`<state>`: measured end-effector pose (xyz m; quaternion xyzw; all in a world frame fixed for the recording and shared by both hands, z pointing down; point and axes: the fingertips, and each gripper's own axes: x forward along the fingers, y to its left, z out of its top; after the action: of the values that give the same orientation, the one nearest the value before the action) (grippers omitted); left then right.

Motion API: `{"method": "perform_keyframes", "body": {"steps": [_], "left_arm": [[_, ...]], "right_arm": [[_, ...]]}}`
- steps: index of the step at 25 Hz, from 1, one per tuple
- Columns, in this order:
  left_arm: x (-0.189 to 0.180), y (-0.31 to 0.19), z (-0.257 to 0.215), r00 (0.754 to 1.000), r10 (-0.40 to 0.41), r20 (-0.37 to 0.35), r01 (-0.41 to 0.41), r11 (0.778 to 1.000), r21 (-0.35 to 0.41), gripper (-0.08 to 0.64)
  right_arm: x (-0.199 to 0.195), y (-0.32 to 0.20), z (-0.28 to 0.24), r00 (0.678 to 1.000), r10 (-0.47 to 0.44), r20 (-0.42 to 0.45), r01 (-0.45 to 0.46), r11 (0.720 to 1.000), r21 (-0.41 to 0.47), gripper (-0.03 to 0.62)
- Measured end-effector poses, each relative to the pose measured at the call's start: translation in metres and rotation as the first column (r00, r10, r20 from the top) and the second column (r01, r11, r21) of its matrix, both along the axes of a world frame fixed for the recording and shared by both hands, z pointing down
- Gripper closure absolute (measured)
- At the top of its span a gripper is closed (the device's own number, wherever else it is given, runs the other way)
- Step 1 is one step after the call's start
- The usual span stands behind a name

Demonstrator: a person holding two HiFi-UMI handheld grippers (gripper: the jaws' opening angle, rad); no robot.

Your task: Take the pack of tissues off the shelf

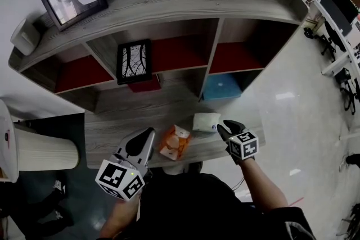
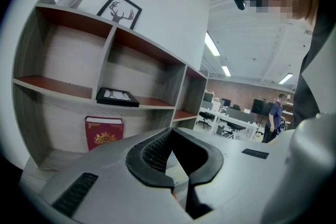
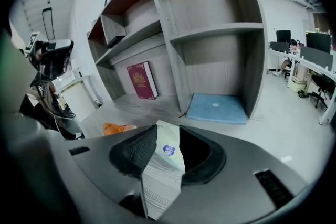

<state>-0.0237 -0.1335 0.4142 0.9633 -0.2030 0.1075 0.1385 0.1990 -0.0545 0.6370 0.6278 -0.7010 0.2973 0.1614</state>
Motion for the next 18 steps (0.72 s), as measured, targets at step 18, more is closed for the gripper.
{"method": "perform_keyframes", "body": {"steps": [18], "left_arm": [[-0.056, -0.057, -0.046, 1.000, 0.014, -0.025, -0.011, 0.993, 0.119, 0.546]], "right_arm": [[-0.137, -0.081, -0.235, 0.973, -0.229, 0.012, 0.201, 0.877, 0.437, 0.525]]}}
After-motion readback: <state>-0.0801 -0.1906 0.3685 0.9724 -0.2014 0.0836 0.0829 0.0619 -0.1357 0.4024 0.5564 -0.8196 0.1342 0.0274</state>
